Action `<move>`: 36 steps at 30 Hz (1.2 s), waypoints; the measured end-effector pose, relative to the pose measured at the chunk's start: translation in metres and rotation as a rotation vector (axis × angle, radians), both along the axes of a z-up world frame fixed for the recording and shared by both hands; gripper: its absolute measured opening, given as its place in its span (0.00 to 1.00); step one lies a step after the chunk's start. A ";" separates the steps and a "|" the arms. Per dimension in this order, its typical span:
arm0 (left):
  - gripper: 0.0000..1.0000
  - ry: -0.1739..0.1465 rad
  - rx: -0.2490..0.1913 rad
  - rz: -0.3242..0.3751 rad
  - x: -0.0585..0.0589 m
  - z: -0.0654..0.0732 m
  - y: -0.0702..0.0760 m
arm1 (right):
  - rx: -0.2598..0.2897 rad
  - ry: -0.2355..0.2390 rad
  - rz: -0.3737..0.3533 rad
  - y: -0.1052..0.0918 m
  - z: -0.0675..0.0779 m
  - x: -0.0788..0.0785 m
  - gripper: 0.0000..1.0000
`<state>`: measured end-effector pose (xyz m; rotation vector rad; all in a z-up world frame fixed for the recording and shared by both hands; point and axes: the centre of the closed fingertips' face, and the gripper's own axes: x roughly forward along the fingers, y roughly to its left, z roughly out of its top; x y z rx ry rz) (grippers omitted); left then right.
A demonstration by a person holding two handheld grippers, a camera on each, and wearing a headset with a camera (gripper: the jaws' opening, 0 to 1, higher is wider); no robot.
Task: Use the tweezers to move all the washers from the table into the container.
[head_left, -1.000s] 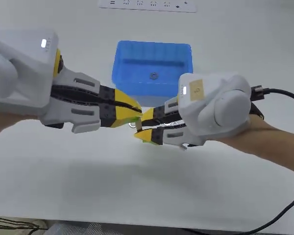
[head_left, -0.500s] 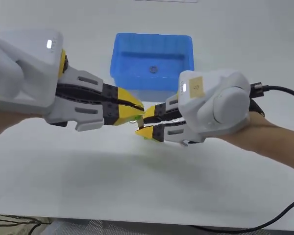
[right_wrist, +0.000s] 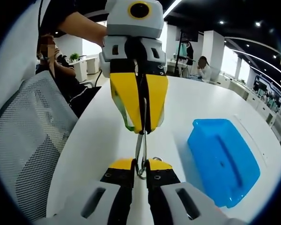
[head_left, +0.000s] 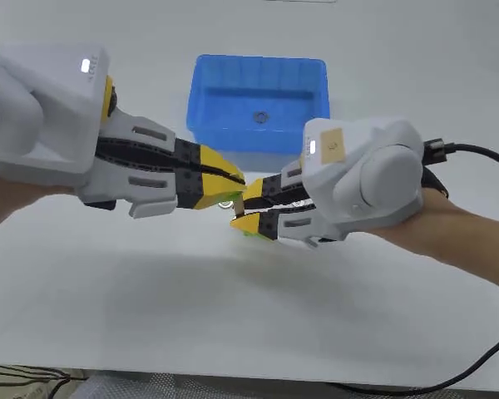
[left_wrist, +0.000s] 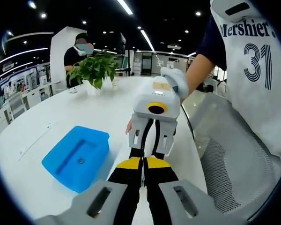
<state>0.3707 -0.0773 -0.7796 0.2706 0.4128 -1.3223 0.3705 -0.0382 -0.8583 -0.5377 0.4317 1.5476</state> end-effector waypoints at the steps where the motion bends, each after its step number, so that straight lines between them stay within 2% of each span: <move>1: 0.05 0.010 -0.001 0.002 0.000 0.000 -0.001 | 0.000 0.004 -0.004 0.000 0.000 0.000 0.10; 10: 0.05 0.020 0.015 -0.018 -0.004 0.003 -0.001 | -0.017 0.008 -0.005 0.000 0.003 -0.003 0.10; 14: 0.05 0.008 0.016 -0.025 -0.005 0.012 0.002 | -0.004 -0.001 -0.007 0.001 0.012 -0.003 0.10; 22: 0.05 -0.031 0.012 -0.046 0.004 0.041 0.001 | 0.031 -0.042 -0.012 0.000 0.042 0.008 0.10; 29: 0.05 -0.087 0.000 -0.068 0.028 0.066 0.003 | 0.054 -0.106 -0.004 -0.006 0.072 0.033 0.10; 33: 0.05 -0.117 -0.008 -0.073 0.044 0.078 0.002 | 0.059 -0.134 -0.005 -0.008 0.085 0.051 0.10; 36: 0.05 -0.142 0.002 -0.081 0.058 0.083 0.001 | 0.061 -0.155 -0.009 -0.009 0.091 0.067 0.10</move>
